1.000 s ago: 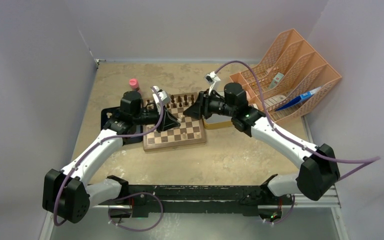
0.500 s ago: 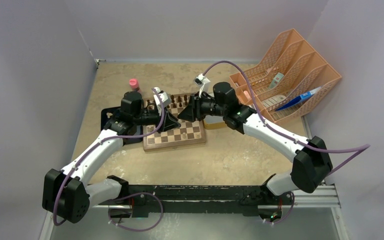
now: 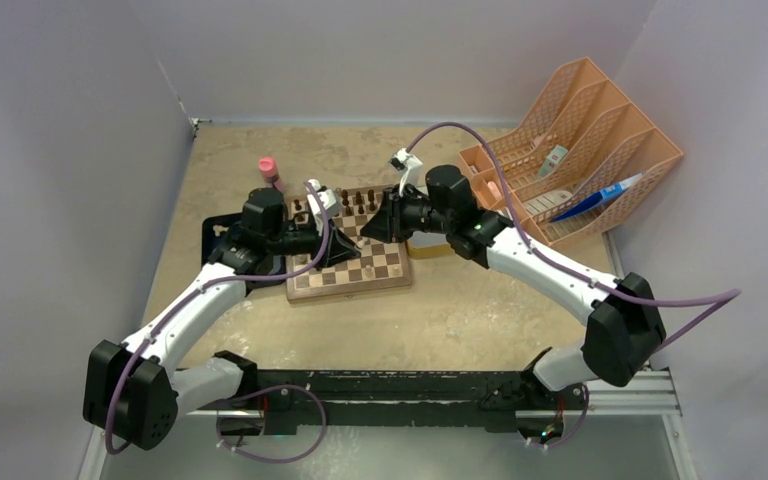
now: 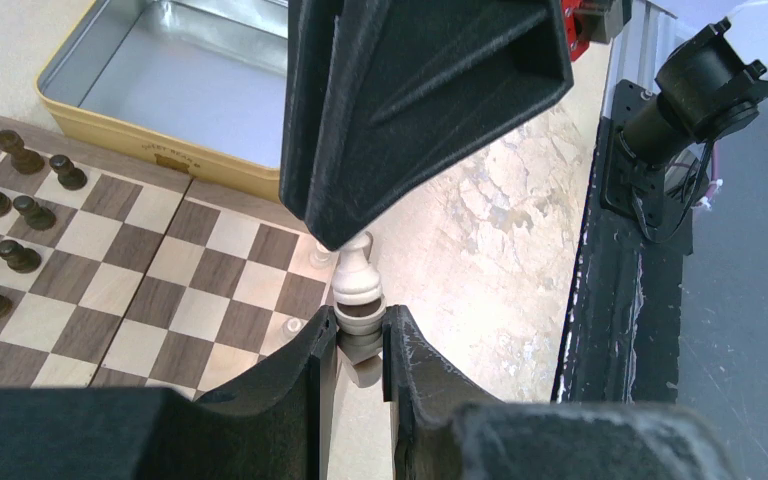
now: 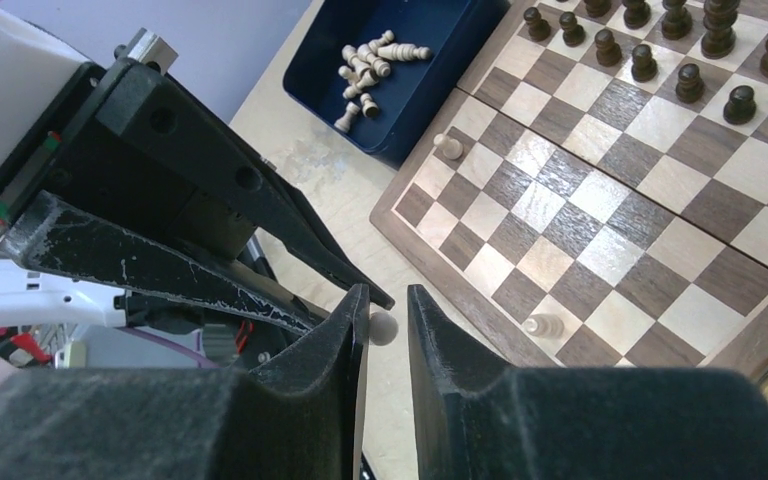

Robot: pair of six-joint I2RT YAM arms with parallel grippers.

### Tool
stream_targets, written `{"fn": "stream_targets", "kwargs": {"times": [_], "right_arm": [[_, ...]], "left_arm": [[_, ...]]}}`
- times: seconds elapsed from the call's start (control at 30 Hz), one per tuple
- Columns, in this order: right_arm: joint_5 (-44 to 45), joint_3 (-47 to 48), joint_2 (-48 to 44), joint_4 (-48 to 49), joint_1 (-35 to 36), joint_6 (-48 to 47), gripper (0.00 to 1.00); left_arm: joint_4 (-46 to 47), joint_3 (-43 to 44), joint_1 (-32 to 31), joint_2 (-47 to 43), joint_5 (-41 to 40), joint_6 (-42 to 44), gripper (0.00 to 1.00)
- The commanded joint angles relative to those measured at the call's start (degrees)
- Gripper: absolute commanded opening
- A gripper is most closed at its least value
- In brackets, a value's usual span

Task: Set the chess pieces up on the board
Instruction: Pick up the chess piece from the storage box.

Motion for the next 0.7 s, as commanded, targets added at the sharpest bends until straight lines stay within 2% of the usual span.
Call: {"fn": "stream_targets", "kwargs": {"times": [0.0,0.23,0.4,0.67], "right_arm": [[1.26,0.00,-2.34,0.85,0.16,-0.72,0.21],[4.45,-1.54,-4.36,2.76,0.17,-0.18,0.18],[0.08,-1.38,-3.41,3.24,0.16,0.94,0.34],[-3.29,-2.64,-1.97,4.42,0.16,2.01,0.36]], "left_arm": [[3.42,-0.90,-0.32,-1.18,0.01,0.17,0.00],[3.08,-0.60,-0.32,-0.82,-1.58,0.25,0.00],[3.55,-0.88,-0.32,-0.64,-1.41,0.29,0.00],[3.82,-1.17,-0.32,-1.07,-1.20,0.01,0.00]]}}
